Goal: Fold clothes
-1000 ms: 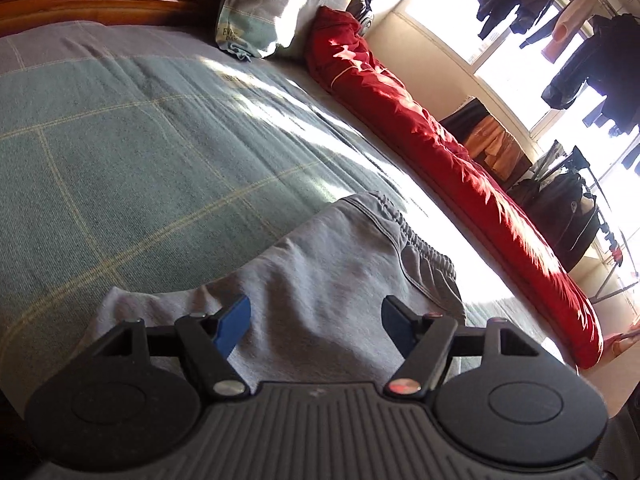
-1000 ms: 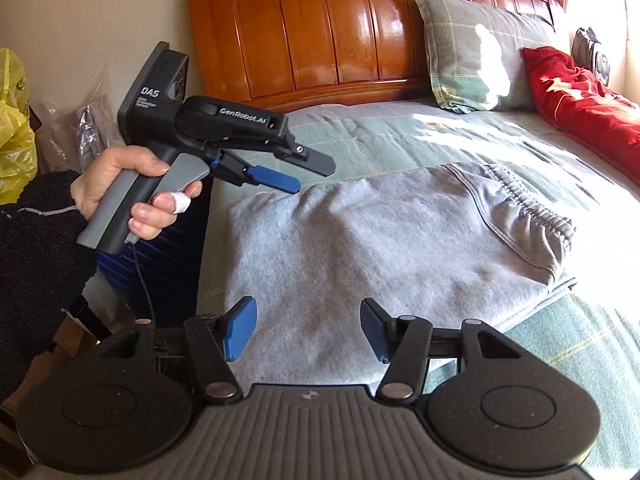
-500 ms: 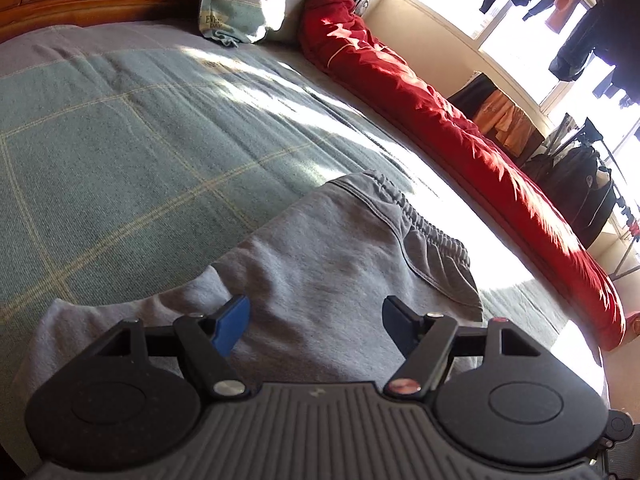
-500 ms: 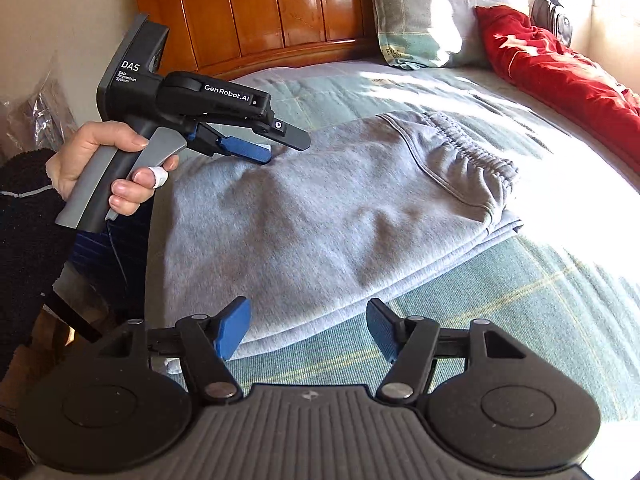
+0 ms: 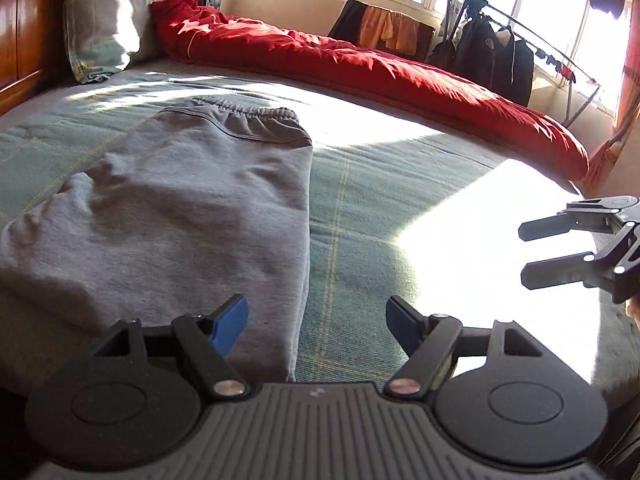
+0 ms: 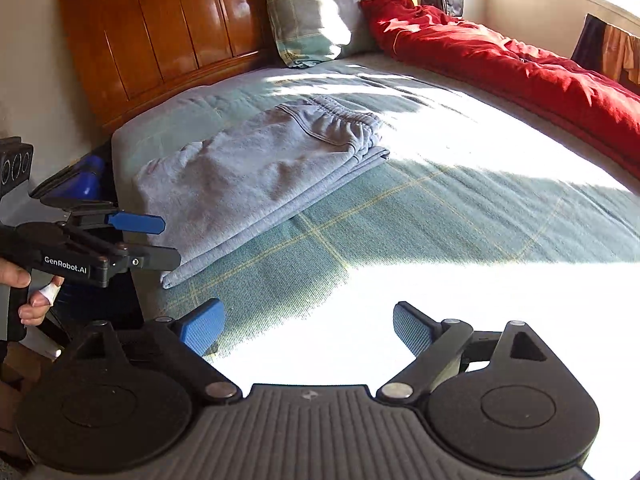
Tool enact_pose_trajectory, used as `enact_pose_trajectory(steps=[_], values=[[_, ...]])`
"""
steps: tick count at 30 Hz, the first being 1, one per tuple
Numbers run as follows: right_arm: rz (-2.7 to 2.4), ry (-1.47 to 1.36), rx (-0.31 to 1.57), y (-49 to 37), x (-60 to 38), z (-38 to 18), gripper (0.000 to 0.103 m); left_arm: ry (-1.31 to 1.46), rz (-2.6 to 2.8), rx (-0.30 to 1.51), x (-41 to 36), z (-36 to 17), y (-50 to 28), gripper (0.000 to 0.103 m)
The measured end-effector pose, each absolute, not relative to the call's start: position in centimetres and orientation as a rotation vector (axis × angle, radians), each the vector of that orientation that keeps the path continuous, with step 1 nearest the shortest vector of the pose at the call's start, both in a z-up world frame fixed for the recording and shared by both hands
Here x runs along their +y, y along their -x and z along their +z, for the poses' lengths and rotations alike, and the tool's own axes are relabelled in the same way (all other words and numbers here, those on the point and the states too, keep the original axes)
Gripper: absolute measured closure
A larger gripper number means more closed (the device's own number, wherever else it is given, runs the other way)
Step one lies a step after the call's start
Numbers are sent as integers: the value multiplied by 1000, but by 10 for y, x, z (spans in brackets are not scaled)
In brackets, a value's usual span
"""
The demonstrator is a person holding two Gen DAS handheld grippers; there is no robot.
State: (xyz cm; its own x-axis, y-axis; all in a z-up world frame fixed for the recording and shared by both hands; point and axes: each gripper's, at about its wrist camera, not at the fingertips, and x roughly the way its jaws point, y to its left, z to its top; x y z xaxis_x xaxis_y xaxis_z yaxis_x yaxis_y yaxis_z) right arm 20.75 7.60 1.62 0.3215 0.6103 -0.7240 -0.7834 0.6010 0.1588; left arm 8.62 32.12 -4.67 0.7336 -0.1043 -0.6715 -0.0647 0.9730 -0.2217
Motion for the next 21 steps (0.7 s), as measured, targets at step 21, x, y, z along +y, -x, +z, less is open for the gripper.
enact_pose_trajectory(steps=[21], values=[[866,1,885,-195,2,-14,3,-351,241,775,246,-64,-85,24]])
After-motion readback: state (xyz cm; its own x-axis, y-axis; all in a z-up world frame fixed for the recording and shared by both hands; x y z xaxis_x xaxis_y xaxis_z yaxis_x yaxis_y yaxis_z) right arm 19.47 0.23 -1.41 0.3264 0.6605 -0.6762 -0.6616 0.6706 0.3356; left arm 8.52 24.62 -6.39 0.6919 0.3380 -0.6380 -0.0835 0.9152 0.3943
